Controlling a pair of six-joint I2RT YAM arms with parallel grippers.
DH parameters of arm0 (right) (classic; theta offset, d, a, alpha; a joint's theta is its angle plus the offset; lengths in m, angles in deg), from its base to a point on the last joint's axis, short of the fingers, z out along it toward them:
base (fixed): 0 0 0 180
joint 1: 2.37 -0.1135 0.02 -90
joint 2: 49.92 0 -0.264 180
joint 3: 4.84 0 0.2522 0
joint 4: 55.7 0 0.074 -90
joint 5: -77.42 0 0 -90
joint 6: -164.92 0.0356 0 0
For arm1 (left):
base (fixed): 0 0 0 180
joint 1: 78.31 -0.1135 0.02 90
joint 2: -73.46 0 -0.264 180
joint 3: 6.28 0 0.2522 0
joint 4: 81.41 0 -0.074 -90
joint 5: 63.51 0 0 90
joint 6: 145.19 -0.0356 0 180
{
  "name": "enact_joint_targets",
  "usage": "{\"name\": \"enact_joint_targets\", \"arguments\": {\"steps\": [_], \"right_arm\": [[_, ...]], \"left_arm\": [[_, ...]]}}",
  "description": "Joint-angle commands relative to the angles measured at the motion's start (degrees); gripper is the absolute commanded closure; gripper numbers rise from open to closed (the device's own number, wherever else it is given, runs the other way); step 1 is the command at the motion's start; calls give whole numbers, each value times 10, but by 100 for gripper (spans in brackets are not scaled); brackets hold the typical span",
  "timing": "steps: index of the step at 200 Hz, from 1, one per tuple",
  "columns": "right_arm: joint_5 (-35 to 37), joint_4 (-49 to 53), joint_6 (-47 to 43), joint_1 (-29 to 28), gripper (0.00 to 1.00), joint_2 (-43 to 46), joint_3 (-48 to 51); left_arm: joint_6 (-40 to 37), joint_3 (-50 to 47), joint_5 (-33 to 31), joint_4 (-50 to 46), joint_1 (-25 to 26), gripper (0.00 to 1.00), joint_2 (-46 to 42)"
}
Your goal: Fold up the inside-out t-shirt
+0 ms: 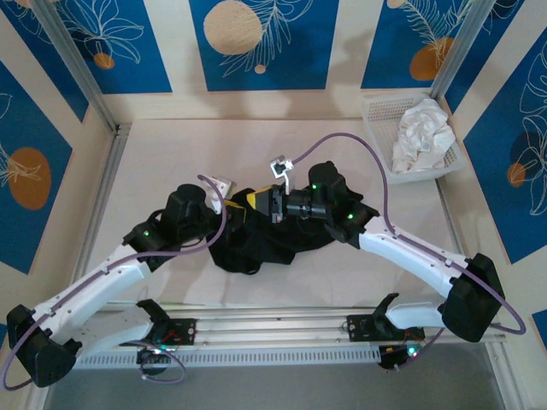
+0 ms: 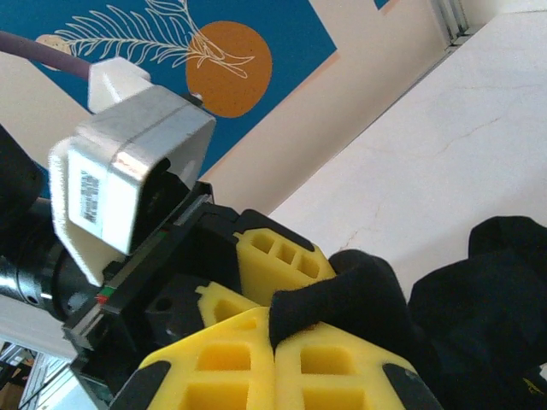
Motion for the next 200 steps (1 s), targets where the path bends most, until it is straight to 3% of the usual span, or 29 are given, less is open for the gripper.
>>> {"name": "enact_joint_targets", "arguments": {"steps": [1,61,88,106,146,180,200], "right_arm": [[-7,-2,-7,4,100,20,-3],[-3,-1,-8,5,100,21,-1],[69,48,-20,3,100,20,-9],[109,73,-36,0,100,16,-13],[118,84,-85,-2,100,18,-14],[121,137,-172,2,100,31,-22],[105,187,-201,13,100,25,-40]], "left_arm": [[-13,16,-22,10,-2,76,2],[-14,13,13,30,-12,87,23],[-13,15,52,31,-12,95,7],[-8,16,87,24,-13,96,-13],[4,13,143,-12,-22,99,-68],[42,18,243,-20,-54,100,-103],[83,26,270,-26,-83,100,-113]]}}
